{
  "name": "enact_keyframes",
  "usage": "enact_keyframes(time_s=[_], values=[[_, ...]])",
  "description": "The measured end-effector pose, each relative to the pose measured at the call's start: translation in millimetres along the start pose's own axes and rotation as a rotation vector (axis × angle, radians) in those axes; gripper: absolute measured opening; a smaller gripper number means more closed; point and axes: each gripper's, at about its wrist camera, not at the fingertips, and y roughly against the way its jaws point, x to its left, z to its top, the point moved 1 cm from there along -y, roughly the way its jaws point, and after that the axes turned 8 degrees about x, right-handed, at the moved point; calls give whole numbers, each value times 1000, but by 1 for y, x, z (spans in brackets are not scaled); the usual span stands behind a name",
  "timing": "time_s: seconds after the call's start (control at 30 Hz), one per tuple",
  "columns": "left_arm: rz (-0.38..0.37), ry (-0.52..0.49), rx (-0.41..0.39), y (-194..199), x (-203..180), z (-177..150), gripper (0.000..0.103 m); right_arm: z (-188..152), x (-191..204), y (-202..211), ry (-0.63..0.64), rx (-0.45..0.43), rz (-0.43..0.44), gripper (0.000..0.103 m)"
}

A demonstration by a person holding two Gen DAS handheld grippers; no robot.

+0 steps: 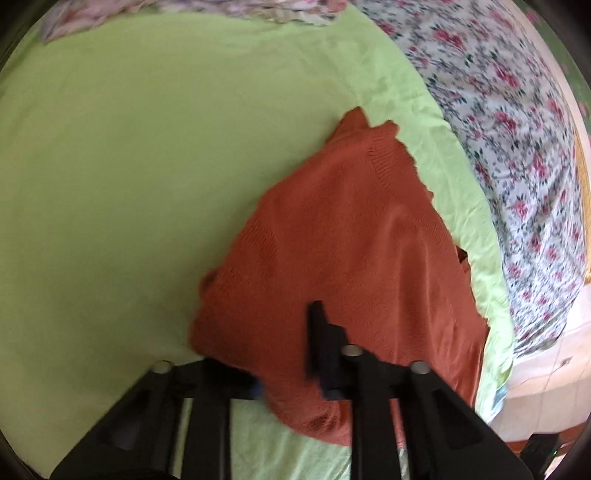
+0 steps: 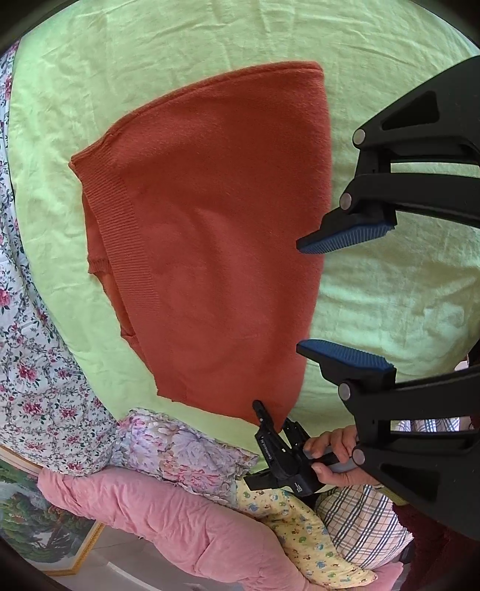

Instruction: Fold small clothes

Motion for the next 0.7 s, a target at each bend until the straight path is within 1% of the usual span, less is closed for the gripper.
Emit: enact_keyframes(time_s=[0.13,0.23,0.33,0.43,0.5,0.53,0.6,0.67,0.7], values=[[37,-139,-61,19,-40,-4,11,12,-16,5,-33,-21,14,50],[59,-302,-107,33,-90,-14,9,25,-31,9,-56,-42,22,50],[35,-433,-121,39,-135,-29,9,39,-45,11,-86,-61,45,50],[-8,-577,-104,35,-184,-55,8,56,-62,12,-127,-75,81,50],[-32,-681,-77,26,-213,-78,8,67,-71,12,-144,-83,104,50],[-36,-740,-50,14,-226,-94,8,71,-75,12,-150,-89,124,50],[-19,-815,-9,-8,-239,-114,8,81,-81,9,-168,-88,169,50],[41,-891,32,-36,-245,-134,8,91,-88,2,-188,-74,198,50],[65,-906,46,-46,-246,-140,8,96,-90,-3,-200,-64,211,51]])
